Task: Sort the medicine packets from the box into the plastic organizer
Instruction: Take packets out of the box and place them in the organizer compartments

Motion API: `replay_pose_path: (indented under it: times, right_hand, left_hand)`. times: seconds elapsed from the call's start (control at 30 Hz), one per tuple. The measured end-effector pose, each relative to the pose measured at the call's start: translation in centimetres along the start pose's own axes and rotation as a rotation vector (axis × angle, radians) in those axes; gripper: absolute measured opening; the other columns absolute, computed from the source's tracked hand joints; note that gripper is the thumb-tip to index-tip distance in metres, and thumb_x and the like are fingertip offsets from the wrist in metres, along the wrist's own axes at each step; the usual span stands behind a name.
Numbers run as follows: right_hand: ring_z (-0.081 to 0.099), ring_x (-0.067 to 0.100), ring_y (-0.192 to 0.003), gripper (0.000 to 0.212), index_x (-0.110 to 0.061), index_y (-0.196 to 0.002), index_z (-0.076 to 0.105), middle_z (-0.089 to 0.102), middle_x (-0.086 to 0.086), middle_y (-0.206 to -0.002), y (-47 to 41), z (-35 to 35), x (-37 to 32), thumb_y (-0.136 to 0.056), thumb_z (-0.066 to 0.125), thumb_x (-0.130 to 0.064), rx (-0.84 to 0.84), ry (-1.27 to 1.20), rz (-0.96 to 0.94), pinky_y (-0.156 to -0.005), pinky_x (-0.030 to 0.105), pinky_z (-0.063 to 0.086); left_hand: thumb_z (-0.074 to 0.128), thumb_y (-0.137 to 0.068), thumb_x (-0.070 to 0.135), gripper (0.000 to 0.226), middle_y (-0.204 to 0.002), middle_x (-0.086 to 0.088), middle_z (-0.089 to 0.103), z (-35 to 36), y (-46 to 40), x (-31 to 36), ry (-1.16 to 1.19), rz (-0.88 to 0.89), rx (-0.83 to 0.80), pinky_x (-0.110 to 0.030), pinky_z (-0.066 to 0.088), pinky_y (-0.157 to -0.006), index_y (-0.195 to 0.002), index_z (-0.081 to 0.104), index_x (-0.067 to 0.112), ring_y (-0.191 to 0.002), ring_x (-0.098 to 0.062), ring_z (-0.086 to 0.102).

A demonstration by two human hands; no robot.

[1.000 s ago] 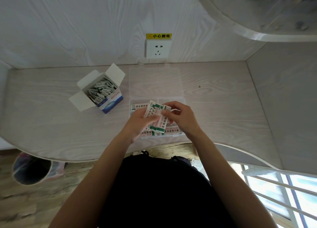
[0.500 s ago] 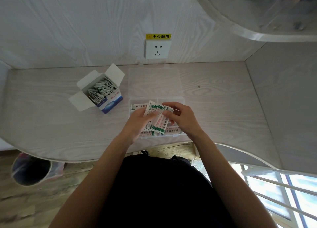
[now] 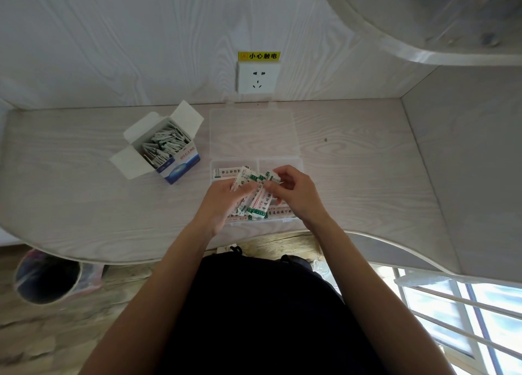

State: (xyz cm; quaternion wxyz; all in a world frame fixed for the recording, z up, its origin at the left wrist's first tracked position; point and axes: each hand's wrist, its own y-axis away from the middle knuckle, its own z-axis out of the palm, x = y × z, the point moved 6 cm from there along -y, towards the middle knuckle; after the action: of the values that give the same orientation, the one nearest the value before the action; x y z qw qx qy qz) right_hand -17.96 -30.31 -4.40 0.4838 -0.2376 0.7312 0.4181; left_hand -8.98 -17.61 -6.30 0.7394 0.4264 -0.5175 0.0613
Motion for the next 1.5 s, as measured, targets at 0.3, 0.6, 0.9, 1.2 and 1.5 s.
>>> replay_pose_path:
  times: [0.3, 0.6, 0.9, 1.2, 1.5]
  right_hand:
    - [0.059, 0.001, -0.055, 0.020, -0.004, -0.106, 0.064, 0.068, 0.012, -0.092, 0.0, 0.1, -0.2, -0.087, 0.065, -0.010, -0.009, 0.062, -0.008, -0.051, 0.013, 0.046]
    - [0.064, 0.012, -0.061, 0.010, -0.007, -0.090, 0.060, 0.067, 0.017, -0.090, 0.0, 0.3, 0.1, -0.086, 0.066, -0.013, -0.025, 0.038, 0.016, -0.055, 0.019, 0.051]
    - [0.066, 0.013, -0.064, 0.024, -0.015, -0.103, 0.054, 0.065, 0.014, -0.087, 0.4, -1.2, -0.9, -0.084, 0.067, -0.007, 0.017, -0.003, -0.054, -0.056, 0.019, 0.052]
    - [0.063, 0.004, -0.051, 0.004, -0.010, -0.092, 0.055, 0.065, 0.001, -0.076, -0.7, -5.6, 0.6, -0.094, 0.054, -0.013, 0.175, 0.336, -0.071, -0.048, 0.018, 0.051]
    - [0.062, 0.003, -0.065, 0.013, -0.019, -0.103, 0.063, 0.066, -0.008, -0.087, -0.6, -3.7, 1.2, -0.095, 0.054, -0.022, 0.213, 0.599, -0.255, -0.054, 0.013, 0.044]
  left_hand:
    - [0.056, -0.091, 0.023, 0.018, -0.087, -0.009, 0.072, 0.0, -0.1, -0.3, 0.106, -0.061, 0.014, -0.045, 0.048, -0.087, -0.088, 0.071, 0.014, -0.088, -0.030, 0.066]
    - [0.062, -0.086, 0.024, 0.024, -0.094, -0.010, 0.072, -0.2, 0.0, -0.3, 0.035, 0.023, -0.001, -0.040, 0.051, -0.086, -0.100, 0.069, 0.007, -0.087, -0.025, 0.069]
    - [0.067, -0.083, 0.022, 0.013, -0.087, -0.007, 0.073, -1.0, 0.2, -0.2, 0.073, 0.051, 0.108, -0.036, 0.055, -0.076, -0.091, 0.069, 0.012, -0.083, -0.024, 0.070]
    - [0.061, -0.089, 0.021, 0.014, -0.092, -0.009, 0.073, -2.3, 0.4, -0.9, 0.159, 0.070, 0.168, -0.032, 0.058, -0.074, -0.095, 0.068, 0.011, -0.082, -0.024, 0.070]
    - [0.062, -0.088, 0.025, 0.011, -0.085, -0.007, 0.074, -2.7, 0.7, -0.8, 0.161, 0.057, 0.197, -0.040, 0.056, -0.081, -0.089, 0.070, 0.018, -0.084, -0.028, 0.069]
